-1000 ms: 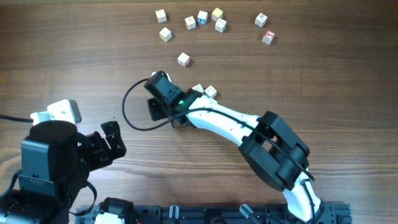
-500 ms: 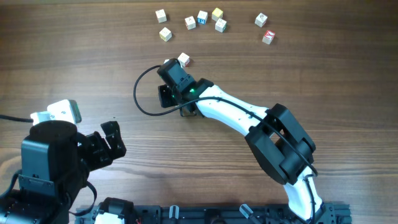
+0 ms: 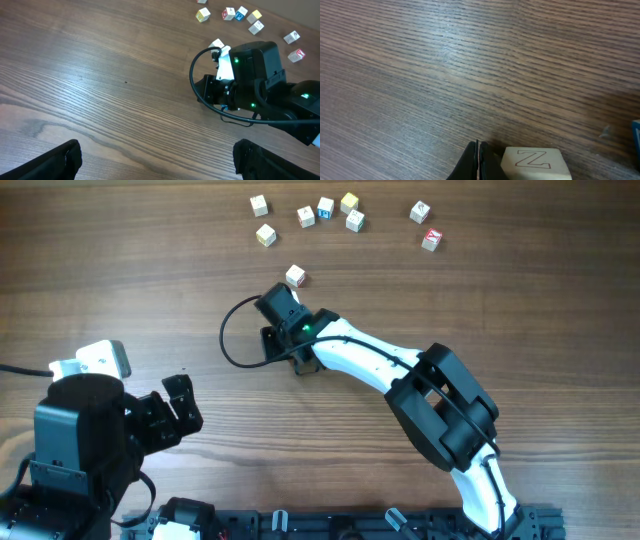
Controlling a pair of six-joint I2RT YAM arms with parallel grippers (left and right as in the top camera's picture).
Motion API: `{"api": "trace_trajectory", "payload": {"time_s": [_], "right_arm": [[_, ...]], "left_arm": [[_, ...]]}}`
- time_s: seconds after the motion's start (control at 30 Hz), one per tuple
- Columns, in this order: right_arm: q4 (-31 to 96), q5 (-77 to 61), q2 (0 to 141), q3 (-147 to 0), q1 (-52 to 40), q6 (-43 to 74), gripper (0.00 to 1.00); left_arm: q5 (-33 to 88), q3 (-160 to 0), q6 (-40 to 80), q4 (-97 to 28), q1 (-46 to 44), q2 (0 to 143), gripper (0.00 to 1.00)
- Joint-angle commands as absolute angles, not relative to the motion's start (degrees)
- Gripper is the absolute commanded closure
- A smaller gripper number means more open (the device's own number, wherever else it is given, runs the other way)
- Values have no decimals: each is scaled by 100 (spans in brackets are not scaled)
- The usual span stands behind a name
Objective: Form a circle
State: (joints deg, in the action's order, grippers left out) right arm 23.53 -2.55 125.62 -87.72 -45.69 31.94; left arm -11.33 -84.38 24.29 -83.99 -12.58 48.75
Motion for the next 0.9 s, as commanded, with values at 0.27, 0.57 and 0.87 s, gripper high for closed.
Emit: {"api": "trace_trajectory", "payload": {"time_s": [0.27,0.57,0.87], "right_arm": [[2082,296,12626,-8753,-4567,3326,95],[2235,475,12626,-8753,-4567,3514,95],[2316,779,12626,-8753,-4567,3809,95]], "left_arm": [[-1208,-8433,2462,-8385,-1219,4869,0],[-1208,-8433,2462,-8385,-1219,4869,0],[-1208,-8433,2462,-8385,-1221,4869,0]]}}
